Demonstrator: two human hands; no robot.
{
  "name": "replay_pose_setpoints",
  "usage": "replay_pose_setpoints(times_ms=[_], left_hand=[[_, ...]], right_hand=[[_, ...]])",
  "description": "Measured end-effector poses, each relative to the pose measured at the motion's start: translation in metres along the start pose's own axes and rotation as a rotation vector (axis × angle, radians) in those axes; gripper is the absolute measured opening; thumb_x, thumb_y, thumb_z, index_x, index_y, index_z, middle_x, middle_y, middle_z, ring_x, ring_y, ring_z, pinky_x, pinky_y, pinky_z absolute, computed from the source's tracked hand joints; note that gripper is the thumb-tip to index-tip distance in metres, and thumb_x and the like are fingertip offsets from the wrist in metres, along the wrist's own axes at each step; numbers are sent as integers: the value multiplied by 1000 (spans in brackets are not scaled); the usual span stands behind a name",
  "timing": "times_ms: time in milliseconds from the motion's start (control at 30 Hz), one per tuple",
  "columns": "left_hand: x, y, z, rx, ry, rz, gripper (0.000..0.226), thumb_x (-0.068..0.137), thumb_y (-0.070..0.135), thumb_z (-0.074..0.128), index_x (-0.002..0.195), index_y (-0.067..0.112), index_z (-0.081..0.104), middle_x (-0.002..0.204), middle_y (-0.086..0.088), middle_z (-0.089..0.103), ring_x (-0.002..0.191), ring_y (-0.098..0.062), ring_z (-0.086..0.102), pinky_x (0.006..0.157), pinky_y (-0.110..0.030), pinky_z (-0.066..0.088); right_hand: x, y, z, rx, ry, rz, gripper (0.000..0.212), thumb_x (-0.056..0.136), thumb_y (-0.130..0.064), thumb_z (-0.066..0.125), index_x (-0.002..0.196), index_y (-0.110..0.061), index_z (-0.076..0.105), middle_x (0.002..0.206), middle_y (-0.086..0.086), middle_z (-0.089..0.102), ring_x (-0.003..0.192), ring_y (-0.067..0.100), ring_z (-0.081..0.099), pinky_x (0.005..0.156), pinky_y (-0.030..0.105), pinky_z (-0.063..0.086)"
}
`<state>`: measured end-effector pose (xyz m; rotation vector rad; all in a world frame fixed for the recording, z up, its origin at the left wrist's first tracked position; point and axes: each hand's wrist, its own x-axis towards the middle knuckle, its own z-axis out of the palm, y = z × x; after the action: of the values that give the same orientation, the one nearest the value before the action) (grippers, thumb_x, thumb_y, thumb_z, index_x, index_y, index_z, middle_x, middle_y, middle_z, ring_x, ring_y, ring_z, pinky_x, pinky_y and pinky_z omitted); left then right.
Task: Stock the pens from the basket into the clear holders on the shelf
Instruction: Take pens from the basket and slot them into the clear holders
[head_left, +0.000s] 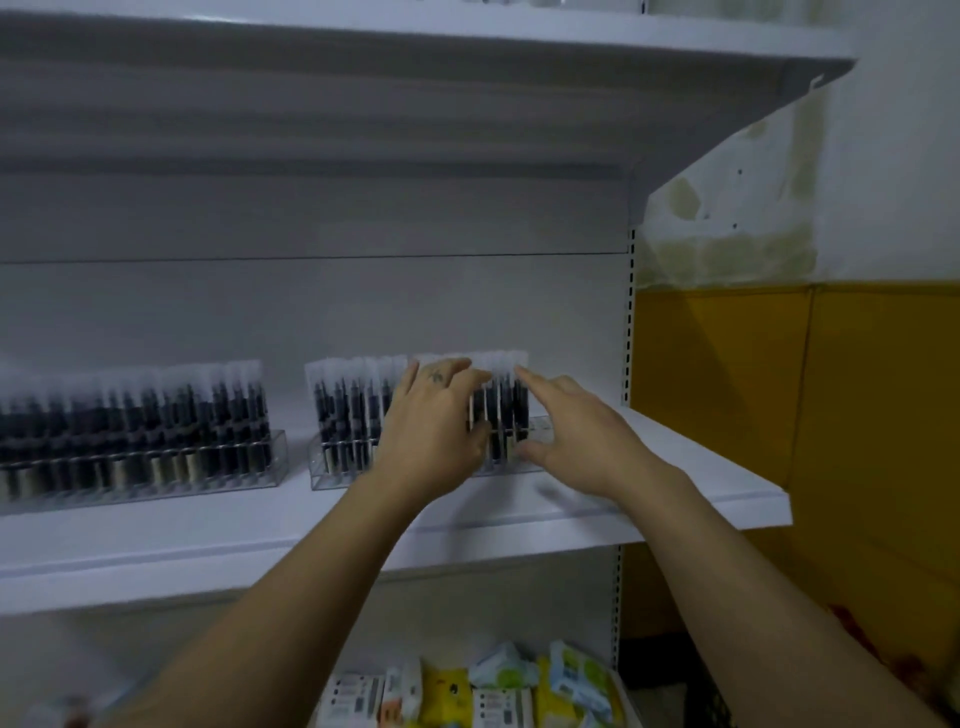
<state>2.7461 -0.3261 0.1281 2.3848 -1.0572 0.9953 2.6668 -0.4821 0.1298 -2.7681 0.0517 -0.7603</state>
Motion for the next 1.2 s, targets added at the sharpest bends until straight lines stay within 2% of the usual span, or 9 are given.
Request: replay_pose_setpoints(times_ms=[100, 267, 367, 467, 567, 700, 867, 1033, 1200], left_hand=[[-34, -6, -13, 8, 5, -2, 55, 87, 32, 62, 138, 23, 46, 144, 0, 45, 135, -20, 36, 118, -42, 19], [-93, -24, -33, 13, -21, -21, 52, 88, 34, 62, 137, 22, 48, 137, 1, 51, 127, -20, 43, 112, -36, 29], [-127, -38, -39, 7, -50, -49, 48, 86, 32, 64, 132, 20, 53, 130, -1, 56, 119, -23, 49, 102, -36, 37], [-164, -54, -38, 16, -65, -79, 46, 84, 33, 66, 127, 20, 58, 123, -1, 60, 115, -24, 54, 98, -37, 41], [-205, -66, -28, 6, -130, -143, 48, 87, 39, 61, 132, 24, 52, 128, 2, 57, 119, -21, 50, 100, -34, 39], [-254, -88, -10, 11, -245, -271, 52, 89, 42, 56, 137, 27, 45, 136, 5, 51, 123, -19, 47, 101, -32, 37], [-311, -113, 13, 43, -353, -394, 53, 88, 44, 56, 137, 28, 45, 137, 7, 49, 124, -18, 45, 101, -30, 33], [-373, -128, 43, 36, -521, -491, 56, 89, 47, 55, 140, 27, 42, 141, 4, 46, 131, -18, 38, 111, -31, 24], [-440, -141, 75, 6, -722, -605, 63, 91, 51, 52, 145, 24, 35, 147, 2, 41, 137, -19, 33, 116, -35, 21]], right_hand=[[-19, -22, 7, -10, 35, -29, 75, 90, -36, 63, 151, -32, 20, 142, -2, 40, 126, 20, 43, 102, 35, 40], [-54, -69, 32, -17, 22, -93, 72, 92, -40, 60, 152, -29, 21, 153, -3, 30, 138, 20, 31, 112, 37, 31], [-69, -94, 54, -1, 3, -132, 68, 92, -40, 59, 150, -28, 25, 152, -3, 31, 137, 19, 32, 111, 35, 30], [-80, -112, 84, 32, -42, -155, 60, 93, -38, 58, 147, -28, 32, 145, -2, 37, 130, 21, 38, 106, 35, 36], [-90, -124, 127, 94, -146, -195, 53, 93, -33, 59, 142, -27, 39, 135, -1, 40, 124, 21, 43, 101, 37, 41], [-108, -131, 182, 86, -282, -170, 55, 93, -37, 56, 144, -28, 36, 144, -1, 35, 131, 23, 38, 103, 39, 40], [-132, -134, 245, 103, -421, -180, 59, 92, -42, 57, 145, -30, 33, 138, -3, 39, 125, 24, 45, 99, 35, 42], [-160, -132, 308, 132, -587, -168, 62, 92, -43, 58, 146, -30, 33, 145, -5, 36, 131, 18, 40, 102, 31, 38], [-204, -115, 376, 209, -776, -72, 66, 91, -42, 61, 148, -28, 31, 149, -4, 33, 134, 19, 38, 105, 32, 36]])
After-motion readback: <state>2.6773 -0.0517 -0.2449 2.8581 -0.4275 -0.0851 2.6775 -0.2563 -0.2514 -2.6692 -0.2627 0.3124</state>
